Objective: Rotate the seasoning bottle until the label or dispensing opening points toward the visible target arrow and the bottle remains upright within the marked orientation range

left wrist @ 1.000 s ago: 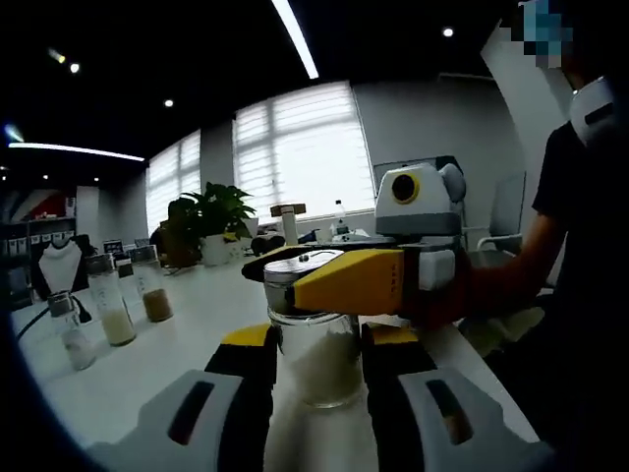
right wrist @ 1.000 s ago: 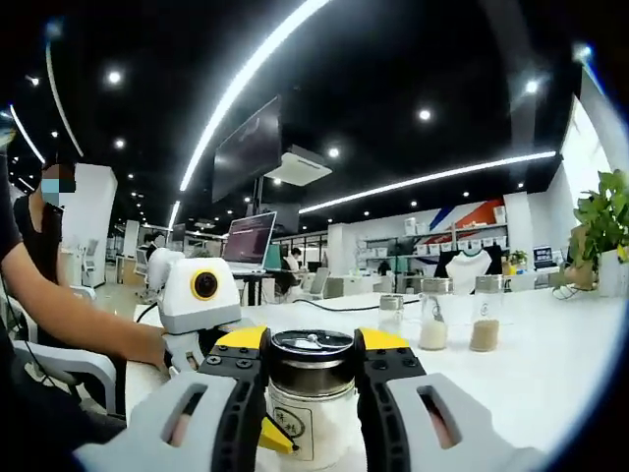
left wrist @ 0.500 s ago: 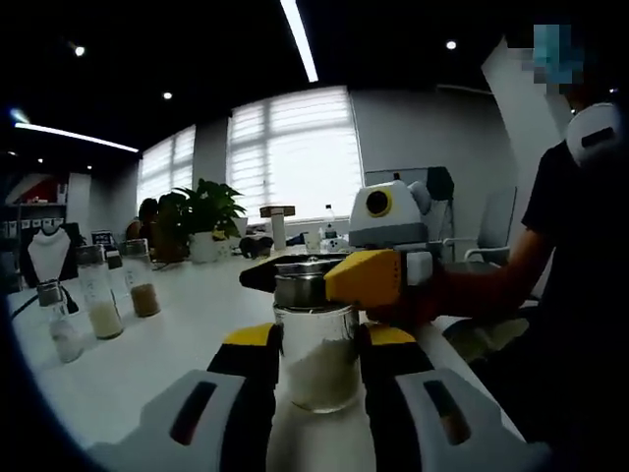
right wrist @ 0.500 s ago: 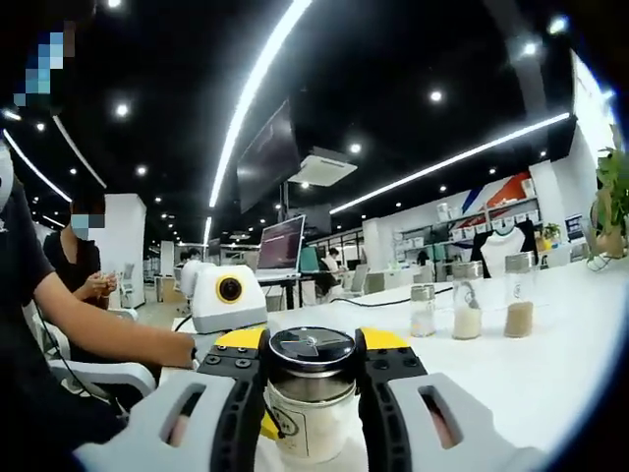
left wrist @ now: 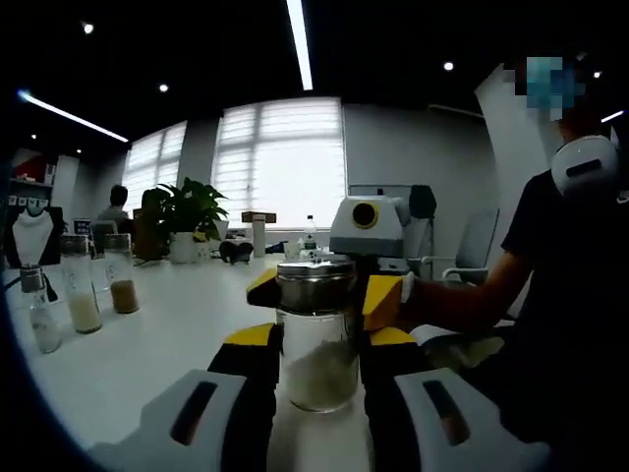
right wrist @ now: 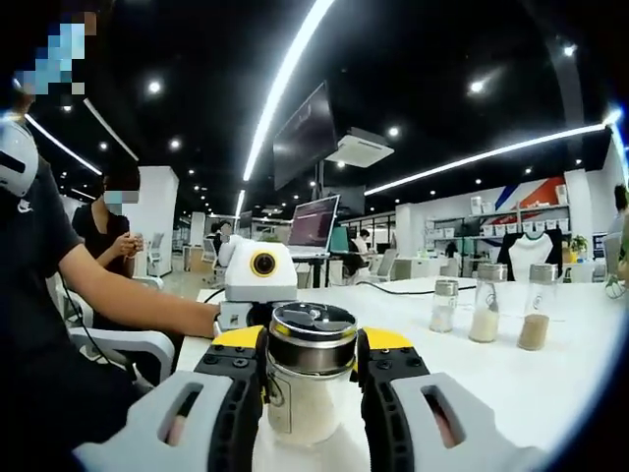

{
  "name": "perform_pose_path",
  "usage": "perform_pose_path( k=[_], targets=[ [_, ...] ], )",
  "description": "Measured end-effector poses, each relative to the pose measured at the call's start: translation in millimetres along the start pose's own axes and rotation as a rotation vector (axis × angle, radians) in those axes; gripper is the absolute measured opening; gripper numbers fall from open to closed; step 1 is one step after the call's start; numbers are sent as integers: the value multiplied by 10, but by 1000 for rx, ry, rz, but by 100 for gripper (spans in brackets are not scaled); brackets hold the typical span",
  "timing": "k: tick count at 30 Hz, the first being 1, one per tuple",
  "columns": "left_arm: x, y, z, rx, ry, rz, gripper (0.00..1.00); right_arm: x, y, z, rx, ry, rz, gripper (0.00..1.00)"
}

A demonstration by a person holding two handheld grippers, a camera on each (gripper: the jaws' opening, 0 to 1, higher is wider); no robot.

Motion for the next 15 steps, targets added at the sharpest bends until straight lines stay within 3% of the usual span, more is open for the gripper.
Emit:
perform_pose_path(
  k=[3, 8, 10, 12, 15],
  targets=[
    [25, -33, 15, 16, 10, 2, 34, 29, 36, -4, -28, 17, 13, 33],
    [7, -20, 19, 7, -3, -3, 35, -17, -6, 19, 25, -7, 47, 33],
    [16, 43, 14, -35, -3, 3, 35, -22, -59, 56, 80, -19, 61, 33],
    [63, 103, 30, -85, 30, 36, 36, -34, -95, 85, 141, -34, 49, 33],
    [166, 129, 96, -119, 103, 66, 42, -95, -113, 101, 161, -74, 71, 33]
  ],
)
Point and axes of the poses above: the point that each gripper's makers call its tool centre point, and the gripper's own axes: z roughly forward along the fingers, y roughly to its left, x roughly out of its underside, the point moved 2 cm from there along -z, roughly backward along the fingers, and after that the axes turned 14 degrees about y, right-handed, at the moved point
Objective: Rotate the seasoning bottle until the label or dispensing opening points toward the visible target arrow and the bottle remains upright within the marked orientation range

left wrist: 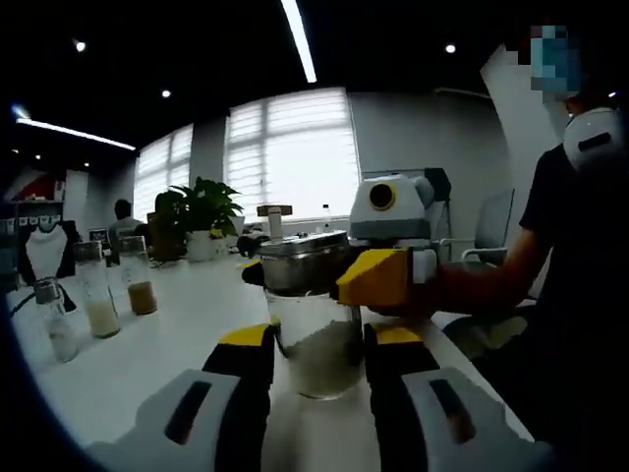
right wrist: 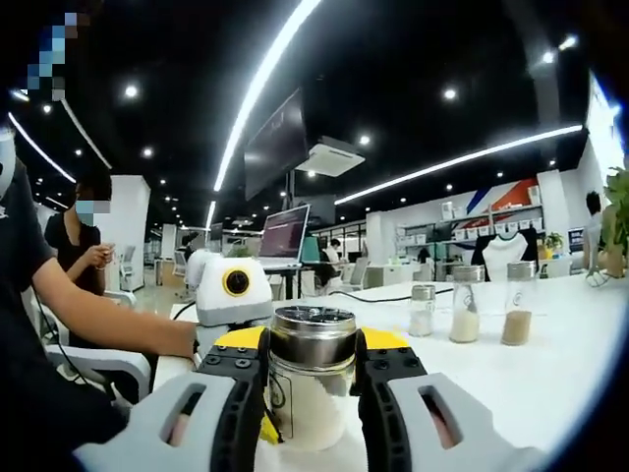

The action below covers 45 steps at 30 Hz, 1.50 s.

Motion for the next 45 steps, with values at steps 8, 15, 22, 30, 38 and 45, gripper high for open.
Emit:
perform_pose_path(
  k=[8, 15, 22, 30, 38, 45],
  targets=[
    [-52, 107, -73, -74, -31, -7, 38, 75, -68, 103, 104, 38, -14, 33],
    [22, 155, -66, -114, 30, 23, 36, 149, -111, 104, 38, 52, 43, 34],
    [66, 190, -121, -134, 60, 47, 35, 129, -157, 20, 28, 25, 78, 33],
    [116, 218, -205, -127, 61, 32, 36, 162, -95, 64, -7, 55, 65, 34],
    [192, 227, -236, -120, 81, 22, 37, 207, -18, 179, 6, 100, -9, 28],
    [218, 232, -227, -186, 125, 74, 40, 215, -47, 191, 11, 99, 9, 28]
  ],
)
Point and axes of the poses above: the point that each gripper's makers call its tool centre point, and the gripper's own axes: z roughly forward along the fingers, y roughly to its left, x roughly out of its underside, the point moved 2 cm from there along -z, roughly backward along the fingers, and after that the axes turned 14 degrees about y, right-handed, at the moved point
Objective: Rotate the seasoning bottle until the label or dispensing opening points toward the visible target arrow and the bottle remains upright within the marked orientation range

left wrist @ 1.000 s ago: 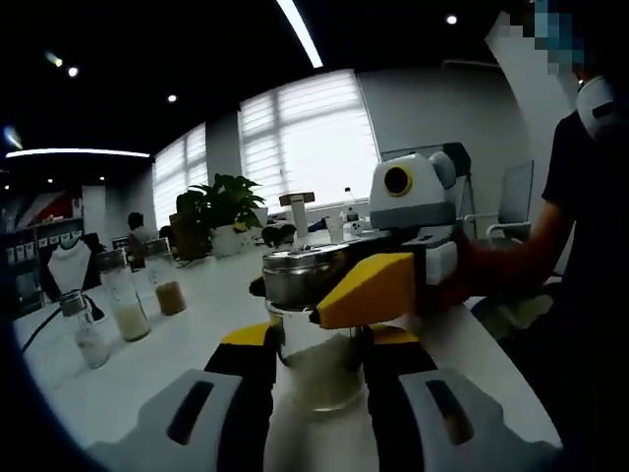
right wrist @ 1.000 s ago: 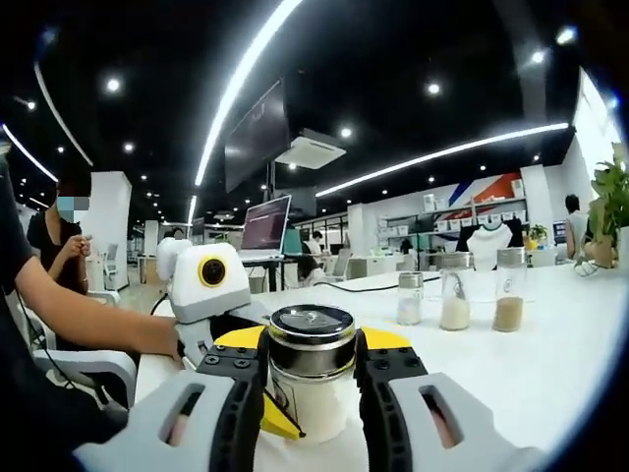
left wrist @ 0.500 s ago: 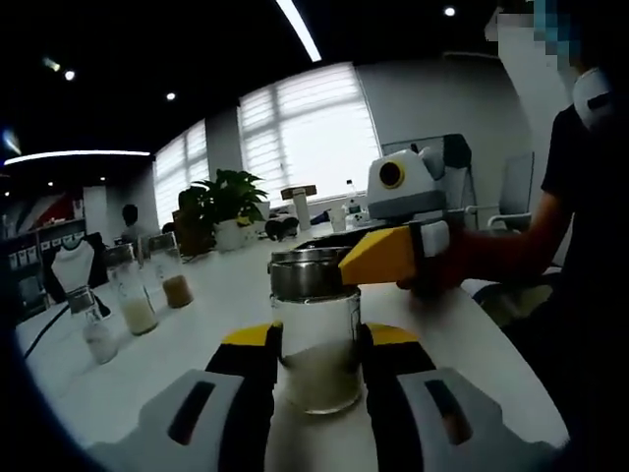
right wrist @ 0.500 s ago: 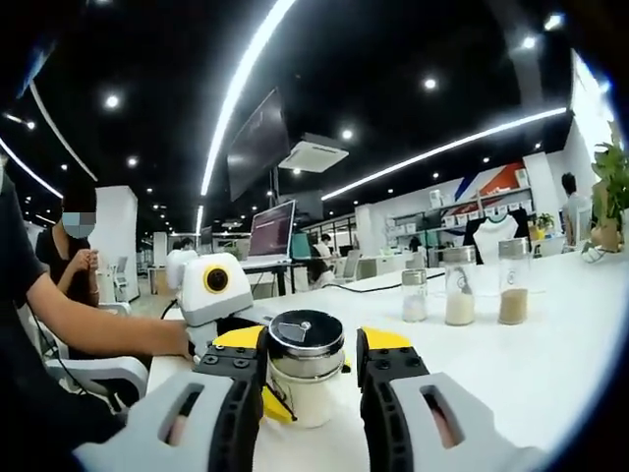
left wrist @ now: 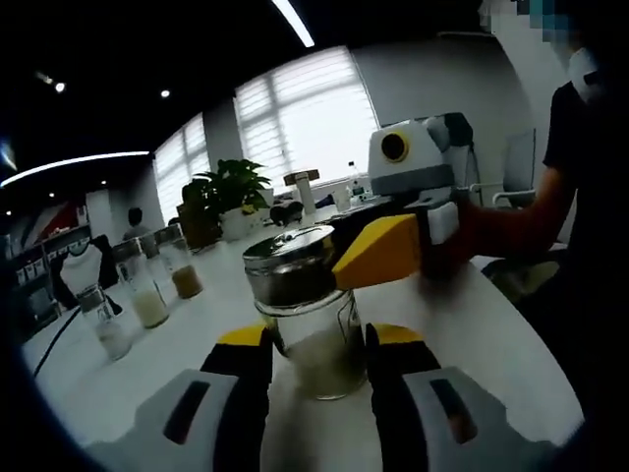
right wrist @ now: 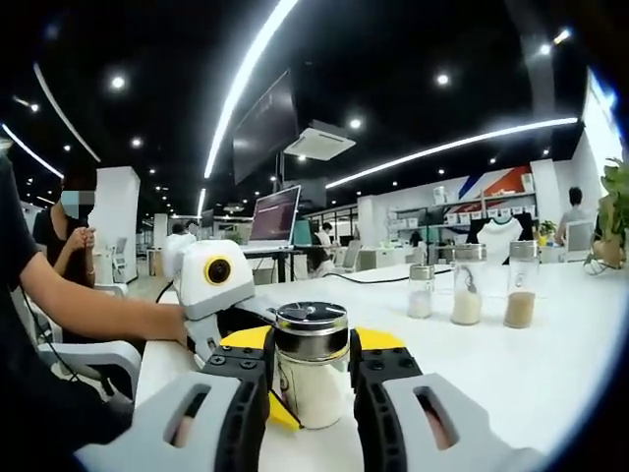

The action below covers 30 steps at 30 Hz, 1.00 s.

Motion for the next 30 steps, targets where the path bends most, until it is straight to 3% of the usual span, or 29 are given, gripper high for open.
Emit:
perform_pose_path(
  k=[5, 9, 13, 20, 23, 30],
  targets=[
    [-72, 43, -60, -32, -45, -18, 39, -142, -92, -178, 14, -98, 34, 31],
    [-87, 60, -77, -31, -62, -44, 38, -145, -183, -293, 46, -75, 16, 31],
    [-90, 67, -85, -16, -66, -77, 37, -153, -265, -380, 56, -95, 51, 30],
    [-79, 93, -106, 3, -61, -110, 36, -110, -301, -463, 90, -69, 34, 31],
    [-53, 133, -136, 11, -60, -123, 35, -49, -333, -497, 108, -25, -4, 34],
    [53, 349, -274, -44, -38, -146, 35, 114, -438, -588, 131, 28, -30, 43]
  ],
)
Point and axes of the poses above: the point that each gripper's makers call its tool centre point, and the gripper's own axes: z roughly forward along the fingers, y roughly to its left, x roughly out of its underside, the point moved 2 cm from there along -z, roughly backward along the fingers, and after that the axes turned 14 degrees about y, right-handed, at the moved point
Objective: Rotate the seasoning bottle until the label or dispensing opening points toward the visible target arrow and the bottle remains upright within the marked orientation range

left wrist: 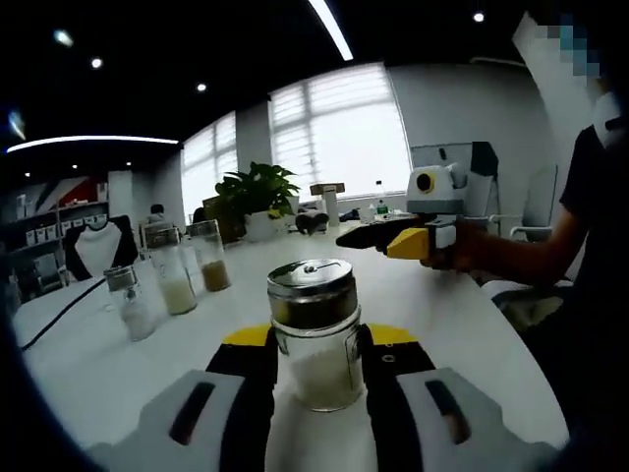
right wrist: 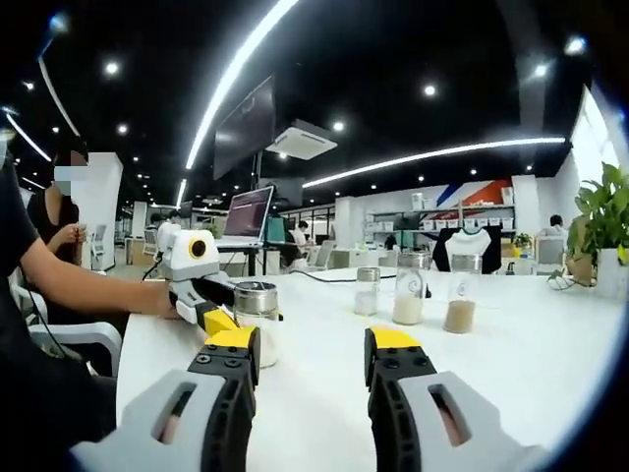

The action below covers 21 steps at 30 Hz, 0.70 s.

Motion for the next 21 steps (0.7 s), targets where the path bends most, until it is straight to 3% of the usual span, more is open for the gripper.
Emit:
perform_pose_path(
  k=[6, 13, 19, 21],
  targets=[
    [57, 161, -124, -43, 11, -28, 35, 47, -37, 2, 24, 20, -10, 54],
    [141, 317, -289, -60, 45, -27, 35, 58, -58, 5, 36, 19, 5, 83],
    [204, 394, -390, -102, 59, -39, 35, 82, -119, -11, 60, 24, 33, 99],
    [209, 403, -394, -105, 63, -31, 36, 90, -160, -14, 58, 27, 48, 100]
  ],
)
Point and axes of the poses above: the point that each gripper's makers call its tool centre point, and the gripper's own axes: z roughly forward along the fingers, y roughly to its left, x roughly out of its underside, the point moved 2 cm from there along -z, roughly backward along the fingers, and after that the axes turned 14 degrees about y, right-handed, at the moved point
